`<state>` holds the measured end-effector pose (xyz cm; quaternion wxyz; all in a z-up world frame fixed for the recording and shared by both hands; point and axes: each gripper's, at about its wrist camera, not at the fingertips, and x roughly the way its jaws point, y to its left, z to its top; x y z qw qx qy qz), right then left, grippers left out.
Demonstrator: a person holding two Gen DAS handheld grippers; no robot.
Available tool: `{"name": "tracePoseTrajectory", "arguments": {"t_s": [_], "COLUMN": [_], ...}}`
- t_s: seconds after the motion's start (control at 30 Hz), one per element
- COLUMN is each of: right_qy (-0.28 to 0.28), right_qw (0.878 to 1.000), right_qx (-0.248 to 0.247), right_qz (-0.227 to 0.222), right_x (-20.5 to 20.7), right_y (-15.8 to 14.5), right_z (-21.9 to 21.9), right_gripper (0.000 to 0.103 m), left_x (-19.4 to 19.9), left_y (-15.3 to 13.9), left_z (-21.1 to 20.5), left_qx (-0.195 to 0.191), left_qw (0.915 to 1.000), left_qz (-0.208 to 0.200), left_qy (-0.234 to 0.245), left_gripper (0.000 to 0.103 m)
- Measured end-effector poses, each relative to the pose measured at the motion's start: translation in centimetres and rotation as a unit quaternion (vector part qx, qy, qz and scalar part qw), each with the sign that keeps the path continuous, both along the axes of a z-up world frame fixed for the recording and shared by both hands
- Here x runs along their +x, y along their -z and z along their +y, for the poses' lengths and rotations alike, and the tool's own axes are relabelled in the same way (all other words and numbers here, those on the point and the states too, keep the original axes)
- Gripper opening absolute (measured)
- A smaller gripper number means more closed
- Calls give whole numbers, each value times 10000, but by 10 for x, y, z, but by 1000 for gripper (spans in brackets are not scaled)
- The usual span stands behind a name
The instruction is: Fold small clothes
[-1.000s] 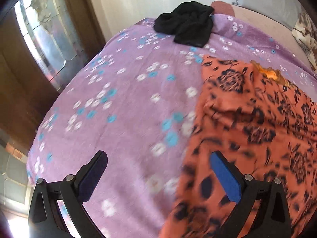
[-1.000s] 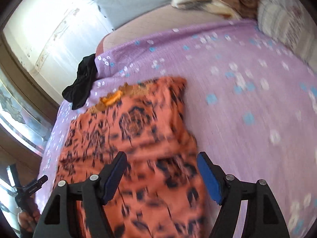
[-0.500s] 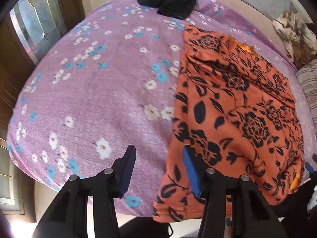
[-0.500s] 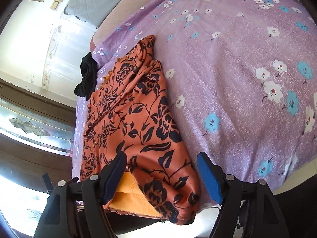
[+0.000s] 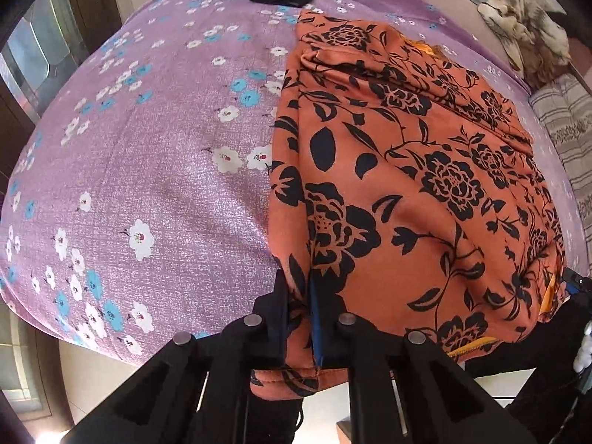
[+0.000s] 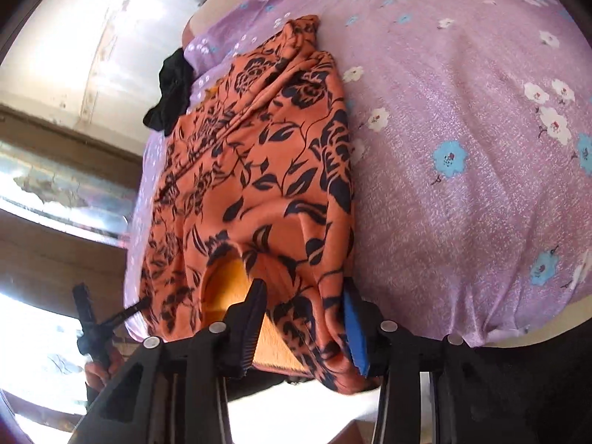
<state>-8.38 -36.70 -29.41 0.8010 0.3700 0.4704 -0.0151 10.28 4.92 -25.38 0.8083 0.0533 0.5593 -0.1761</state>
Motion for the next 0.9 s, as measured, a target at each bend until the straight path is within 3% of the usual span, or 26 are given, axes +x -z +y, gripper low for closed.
{"name": "tracePoseTrajectory", "arguments": {"t_s": [0.07,0.13,0.17,0.2,0.23,0.3,0.33,0.4,0.43,0.47,0.5,0.53,0.57,0.6,0.67,0.7,0.77,0.83,0.9], "right_qy": [40,245,319,377,404,255,72,-230,-331,-443,-577,-734,-829,-864,-1143,-1459,-2298,-3189,-3220], "right_qw": [9995,9992,9990,9990,9989,9983,9977,9966,9962,9960,9957,9949,9936,9915,9869,9837,9713,9437,9423], "right_qx": [-148,-202,-225,-224,-217,-275,-351,-447,-468,-497,-547,-630,-753,-971,-1136,-1049,-432,217,216], "right_qz": [283,252,204,103,-82,-441,-568,-653,-652,-599,-471,-296,-148,-38,-36,64,440,849,893], "right_x": [-5,-11,-13,-13,-13,-8,-1,13,22,30,39,48,54,54,49,45,29,6,-9], "right_y": [-1,-9,-13,-19,-26,-40,-45,-45,-41,-36,-28,-19,-13,-9,-15,-16,-12,-6,-12], "right_z": [-4,-11,-13,-14,-14,-6,2,16,23,30,36,46,52,56,65,72,91,114,114], "right_gripper": [42,44,47,56,62,64,68,70,70,70,70,67,58,38,29,13,10,10,11], "left_x": [-3,-8,-9,-8,-4,3,1,-3,-7,-9,-10,-10,-10,-9,-9,-10,-10,-9,-8], "left_y": [0,1,0,1,4,4,3,2,1,0,0,0,0,-1,-4,-5,-6,-6,-5], "left_z": [-1,1,4,4,7,10,8,1,-4,-8,-12,-14,-14,-12,-3,1,10,16,16], "left_qx": [39,1,-27,-52,-36,-59,-116,-174,-187,-165,-81,39,126,108,-74,-84,-46,-75,-56], "left_qw": [10000,10000,10000,9999,9998,9994,9994,9995,9996,9996,9998,9999,9999,9999,9999,9999,9999,9999,10000], "left_qz": [-26,-6,23,79,179,330,299,245,190,134,82,18,-35,-47,-37,-61,-67,-22,59], "left_qy": [33,20,-5,-34,-61,-121,-107,35,111,159,174,157,105,46,-67,-108,-124,-77,-9], "left_gripper": [10,11,12,16,35,59,60,59,53,45,28,16,10,8,8,7,7,8,10]}}
